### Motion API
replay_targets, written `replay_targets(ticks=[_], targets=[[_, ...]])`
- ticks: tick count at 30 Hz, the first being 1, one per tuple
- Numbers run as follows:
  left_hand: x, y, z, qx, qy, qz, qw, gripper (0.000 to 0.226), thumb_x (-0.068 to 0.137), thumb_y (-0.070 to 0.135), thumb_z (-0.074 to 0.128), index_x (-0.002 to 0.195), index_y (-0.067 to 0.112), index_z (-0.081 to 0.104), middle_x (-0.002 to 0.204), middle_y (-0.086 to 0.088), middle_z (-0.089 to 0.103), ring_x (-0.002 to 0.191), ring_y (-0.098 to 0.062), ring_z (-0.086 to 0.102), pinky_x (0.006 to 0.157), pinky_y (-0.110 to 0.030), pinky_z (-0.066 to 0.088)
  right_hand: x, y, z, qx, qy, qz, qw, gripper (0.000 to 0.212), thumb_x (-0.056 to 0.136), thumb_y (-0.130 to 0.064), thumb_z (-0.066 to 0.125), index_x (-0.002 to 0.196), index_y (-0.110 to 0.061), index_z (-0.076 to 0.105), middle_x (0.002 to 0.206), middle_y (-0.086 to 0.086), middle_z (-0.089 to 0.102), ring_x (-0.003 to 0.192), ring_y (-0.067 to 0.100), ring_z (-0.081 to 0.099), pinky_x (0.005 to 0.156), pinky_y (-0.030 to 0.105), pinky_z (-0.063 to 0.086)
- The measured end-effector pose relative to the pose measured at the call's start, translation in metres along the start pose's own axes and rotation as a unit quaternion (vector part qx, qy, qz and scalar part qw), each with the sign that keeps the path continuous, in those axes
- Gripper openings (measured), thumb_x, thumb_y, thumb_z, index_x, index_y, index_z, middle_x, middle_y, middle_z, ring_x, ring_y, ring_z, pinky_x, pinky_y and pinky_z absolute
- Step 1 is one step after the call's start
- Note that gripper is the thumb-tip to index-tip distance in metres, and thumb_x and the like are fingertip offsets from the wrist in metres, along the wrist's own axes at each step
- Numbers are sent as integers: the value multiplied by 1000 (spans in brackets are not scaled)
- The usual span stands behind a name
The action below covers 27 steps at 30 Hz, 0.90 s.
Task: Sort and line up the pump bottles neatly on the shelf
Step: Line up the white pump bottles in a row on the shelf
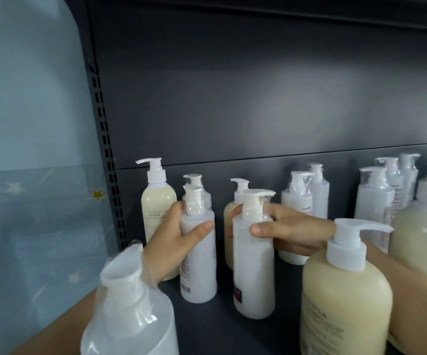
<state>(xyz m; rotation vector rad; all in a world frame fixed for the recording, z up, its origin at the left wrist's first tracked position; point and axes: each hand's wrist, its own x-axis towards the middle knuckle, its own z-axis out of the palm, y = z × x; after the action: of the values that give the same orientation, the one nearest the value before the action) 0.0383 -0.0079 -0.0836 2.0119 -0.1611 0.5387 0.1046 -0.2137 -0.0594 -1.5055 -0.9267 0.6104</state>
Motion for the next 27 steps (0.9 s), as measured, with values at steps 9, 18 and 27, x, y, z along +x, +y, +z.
replay_targets(ticks=[9,18,27], targets=[[4,9,-9,-22,-25,15,999,53,73,52,65,114,26,43,113,7,58,103,-5,58,82,-19,46,-3,-11,-6,-110,50,2,993,35,65,-29,76,97,-23,63,90,-12,69,93,5,64,90,23,48],[14,57,-36,-26,-77,68,994,56,63,56,60,112,32,46,109,10,61,99,-4,61,79,-21,50,-16,-63,-17,-110,127,-43,985,33,71,-26,64,103,-17,62,99,2,71,94,16,68,88,28,54],[30,125,-59,-33,-65,146,987,39,76,48,65,106,31,48,102,9,60,94,-7,60,81,-27,50,-36,-143,-11,-166,203,-89,961,36,68,-29,70,101,-18,60,102,4,69,101,21,65,97,36,48]])
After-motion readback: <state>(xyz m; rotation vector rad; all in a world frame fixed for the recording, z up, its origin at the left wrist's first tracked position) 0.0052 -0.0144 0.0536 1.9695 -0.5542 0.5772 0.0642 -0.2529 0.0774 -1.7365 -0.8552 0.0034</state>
